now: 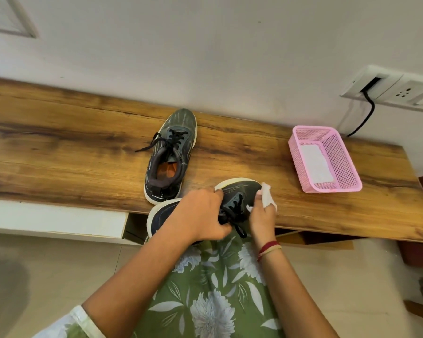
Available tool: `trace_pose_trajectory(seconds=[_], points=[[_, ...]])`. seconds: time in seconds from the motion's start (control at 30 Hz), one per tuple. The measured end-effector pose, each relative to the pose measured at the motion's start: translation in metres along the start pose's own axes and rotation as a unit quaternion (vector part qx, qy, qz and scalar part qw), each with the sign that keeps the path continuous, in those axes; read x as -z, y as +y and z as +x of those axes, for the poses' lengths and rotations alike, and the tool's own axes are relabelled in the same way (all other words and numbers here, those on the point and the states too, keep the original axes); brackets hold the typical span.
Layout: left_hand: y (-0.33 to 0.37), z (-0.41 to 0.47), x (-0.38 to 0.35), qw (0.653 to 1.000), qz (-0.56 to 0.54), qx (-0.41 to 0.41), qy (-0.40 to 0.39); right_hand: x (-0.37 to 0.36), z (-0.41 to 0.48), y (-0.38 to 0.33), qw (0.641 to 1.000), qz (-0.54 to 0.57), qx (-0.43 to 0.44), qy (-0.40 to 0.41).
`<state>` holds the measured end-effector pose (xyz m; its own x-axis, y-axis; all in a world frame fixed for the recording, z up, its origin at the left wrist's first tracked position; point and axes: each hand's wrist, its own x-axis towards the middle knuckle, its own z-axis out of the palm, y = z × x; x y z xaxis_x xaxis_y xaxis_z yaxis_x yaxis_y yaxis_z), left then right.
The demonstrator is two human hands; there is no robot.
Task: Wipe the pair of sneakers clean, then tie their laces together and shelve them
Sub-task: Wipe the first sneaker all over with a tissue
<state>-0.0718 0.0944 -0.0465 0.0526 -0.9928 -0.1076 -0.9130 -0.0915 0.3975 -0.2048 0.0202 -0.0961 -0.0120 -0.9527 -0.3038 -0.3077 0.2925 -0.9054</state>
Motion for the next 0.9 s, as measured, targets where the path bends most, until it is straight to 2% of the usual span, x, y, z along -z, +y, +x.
trace_pose_trajectory(seconds=[0.07,0.17,0.33,0.47,0.57,0.63,0.77,0.9], points=[[-0.001,0.001,0.0,1.0,-0.002,0.0,-0.003,0.003,-0.001,0.002,1.0,0.01,0.014,-0.007],[-0.001,0.001,0.0,1.0,0.006,-0.005,-0.005,0.006,0.009,0.003,1.0,-0.002,-0.014,0.016],[-0.002,0.003,0.001,1.0,-0.002,0.005,-0.011,-0.002,-0.002,0.002,0.99,-0.08,0.108,-0.038],[-0.001,0.003,0.001,1.0,-0.003,0.001,-0.015,0.011,0.001,0.005,0.981,-0.149,0.12,-0.019],[0.0,0.003,0.001,1.0,0.003,0.003,-0.009,0.011,-0.01,0.001,0.963,-0.198,0.166,-0.072],[-0.001,0.003,0.002,1.0,0.006,0.001,-0.009,0.014,-0.011,0.001,0.954,-0.225,0.174,-0.096],[0.001,0.001,0.0,1.0,0.017,-0.001,-0.007,0.015,-0.003,0.005,0.954,-0.249,0.157,-0.059],[0.001,0.002,0.001,1.0,0.02,0.004,-0.008,0.012,-0.017,-0.006,0.958,-0.199,0.145,-0.148]])
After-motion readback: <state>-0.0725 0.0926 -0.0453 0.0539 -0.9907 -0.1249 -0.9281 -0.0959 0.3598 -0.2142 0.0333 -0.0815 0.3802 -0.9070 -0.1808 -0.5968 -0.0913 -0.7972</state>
